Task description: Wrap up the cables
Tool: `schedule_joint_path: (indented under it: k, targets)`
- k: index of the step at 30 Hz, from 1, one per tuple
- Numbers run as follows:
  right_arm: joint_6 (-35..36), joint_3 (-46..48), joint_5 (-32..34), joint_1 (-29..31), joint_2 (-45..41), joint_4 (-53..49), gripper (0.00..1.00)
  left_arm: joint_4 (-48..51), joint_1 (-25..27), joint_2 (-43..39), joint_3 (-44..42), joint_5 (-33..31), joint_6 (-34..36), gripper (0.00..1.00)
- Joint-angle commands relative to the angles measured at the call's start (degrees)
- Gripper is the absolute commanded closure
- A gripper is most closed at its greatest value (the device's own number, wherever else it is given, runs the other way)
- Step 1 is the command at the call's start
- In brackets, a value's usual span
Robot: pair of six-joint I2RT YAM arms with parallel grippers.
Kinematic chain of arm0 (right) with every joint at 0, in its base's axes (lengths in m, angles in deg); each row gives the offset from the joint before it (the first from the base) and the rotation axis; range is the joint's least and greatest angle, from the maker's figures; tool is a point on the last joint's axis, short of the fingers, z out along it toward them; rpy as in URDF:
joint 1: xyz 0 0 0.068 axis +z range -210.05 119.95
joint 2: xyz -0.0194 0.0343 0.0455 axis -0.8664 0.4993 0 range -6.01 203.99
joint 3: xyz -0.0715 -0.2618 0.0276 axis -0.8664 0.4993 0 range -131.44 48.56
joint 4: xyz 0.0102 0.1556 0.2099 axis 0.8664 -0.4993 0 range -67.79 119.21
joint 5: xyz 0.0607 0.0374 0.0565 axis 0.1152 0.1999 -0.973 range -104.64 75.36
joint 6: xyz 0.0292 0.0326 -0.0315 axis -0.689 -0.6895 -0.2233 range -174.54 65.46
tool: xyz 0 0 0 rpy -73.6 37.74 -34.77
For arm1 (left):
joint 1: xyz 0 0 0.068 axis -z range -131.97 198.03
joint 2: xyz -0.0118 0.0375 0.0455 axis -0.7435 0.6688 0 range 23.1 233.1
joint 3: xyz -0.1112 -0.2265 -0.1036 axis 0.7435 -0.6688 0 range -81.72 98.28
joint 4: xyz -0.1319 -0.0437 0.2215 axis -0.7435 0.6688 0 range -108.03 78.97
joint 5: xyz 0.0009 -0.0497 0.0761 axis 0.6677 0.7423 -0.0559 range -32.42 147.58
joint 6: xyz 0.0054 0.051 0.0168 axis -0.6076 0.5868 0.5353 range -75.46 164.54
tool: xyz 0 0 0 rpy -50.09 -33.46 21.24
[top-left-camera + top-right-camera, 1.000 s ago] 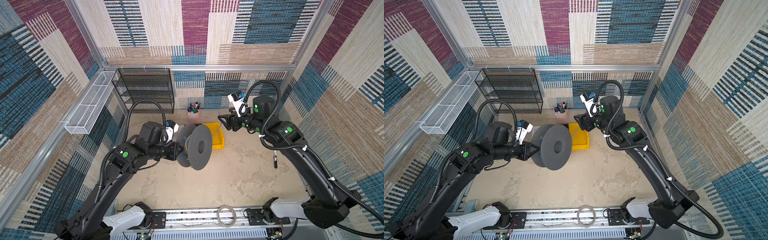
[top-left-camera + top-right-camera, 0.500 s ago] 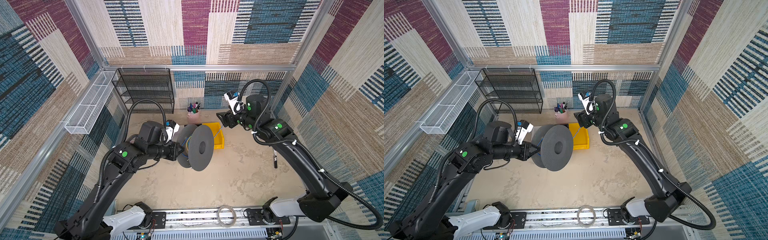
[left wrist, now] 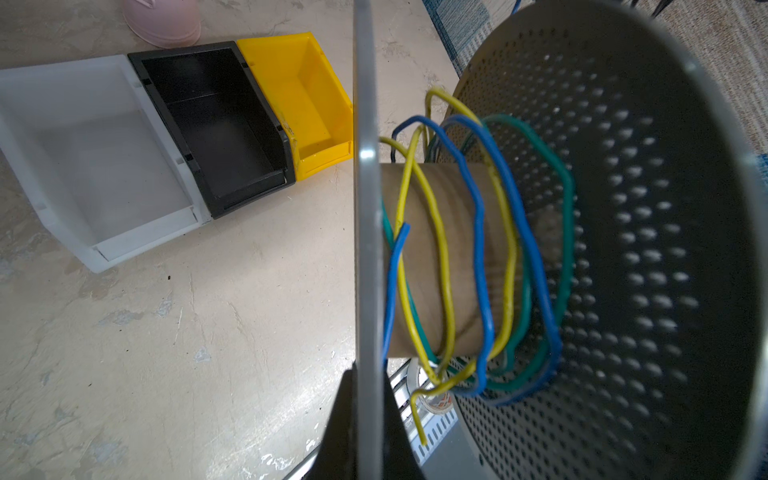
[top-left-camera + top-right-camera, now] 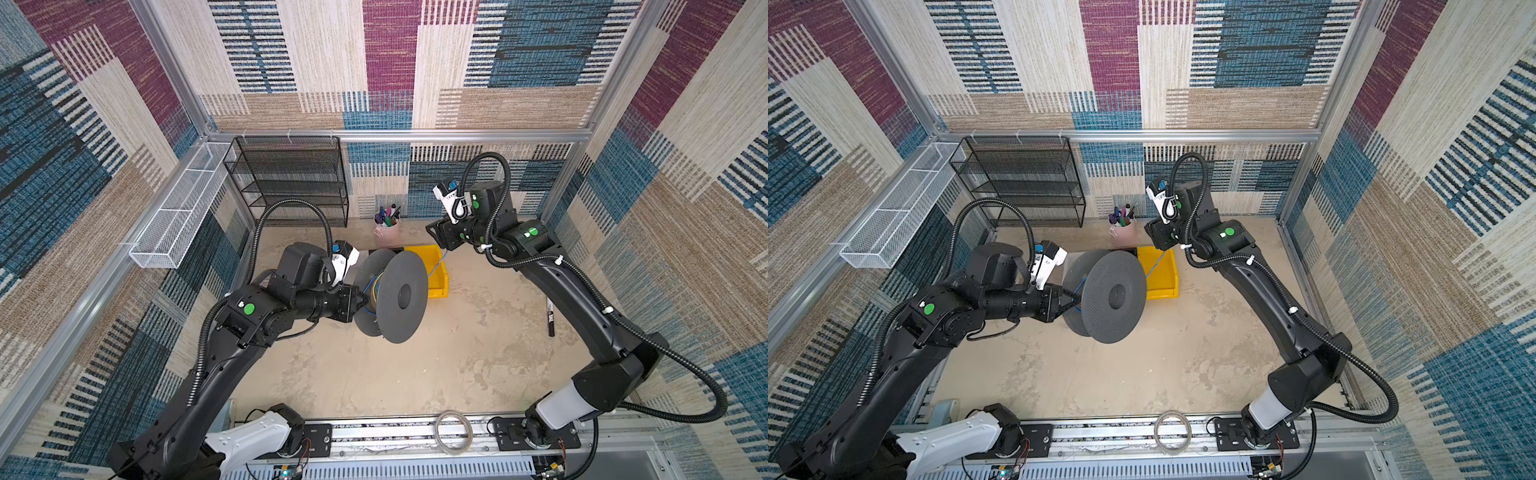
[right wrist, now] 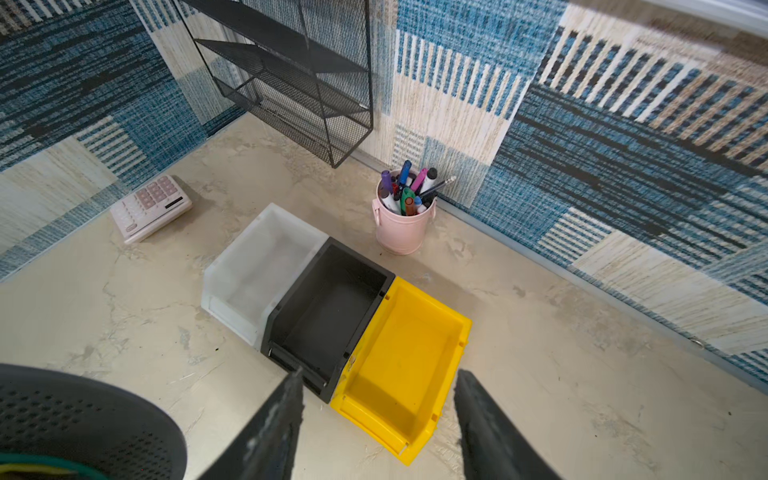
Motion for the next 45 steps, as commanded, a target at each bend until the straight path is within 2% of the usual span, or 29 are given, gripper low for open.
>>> schedule_joint_path:
  k: [1,4,11,13,15,25,30,33,39,41,45]
  targets:
    - [-1.18,-0.25,-1.91,0.03,-0.22,-1.33,0.52,-2.31,-0.16,-0.29,-0.16,-0.37,1.64,1.00]
    - [-1.30,-0.44,-1.25,0.03,-0.80,-1.73,0.68,-2.70,-0.15,-0.14,-0.23,-0.45,1.51,1.00]
    - [-1.81,-2.26,-1.63,0.07,-0.35,-2.77,0.84,-2.95,-0.25,0.23,-0.21,-0.90,1.27,1.00]
    - [-1.76,-2.89,-2.22,0.04,0.09,-3.44,0.94,-2.87,-0.25,0.23,-0.15,-1.07,1.30,1.00]
    - [-1.99,-3.17,-2.58,0.04,0.30,-3.79,1.00,-2.87,-0.25,0.23,-0.12,-1.17,1.25,1.00]
    - [-2.95,-5.33,-2.89,0.08,-0.06,-5.31,1.00,-2.69,-0.34,0.14,-0.16,-1.61,1.40,1.00]
    - [-4.79,-9.24,-5.48,0.07,0.34,-6.46,1.00,-2.53,-0.34,0.41,-0.64,-1.99,1.27,1.00]
    - [-6.25,-13.83,-9.60,0.50,2.70,-8.46,1.00,-2.27,-0.34,1.11,-0.65,-2.01,1.07,1.00]
    - [-10.57,-22.18,-15.37,5.18,6.78,-7.71,1.00,-2.91,-0.34,1.98,-1.93,-4.07,0.66,1.00]
    - [-12.39,-28.22,-18.97,5.96,9.29,-8.22,1.00,-4.20,-0.34,2.49,-2.57,-4.13,0.61,1.00]
    - [-14.48,-38.67,-21.29,6.02,13.91,-11.90,1.00,-4.12,-0.34,2.51,-2.67,-5.55,0.24,1.00]
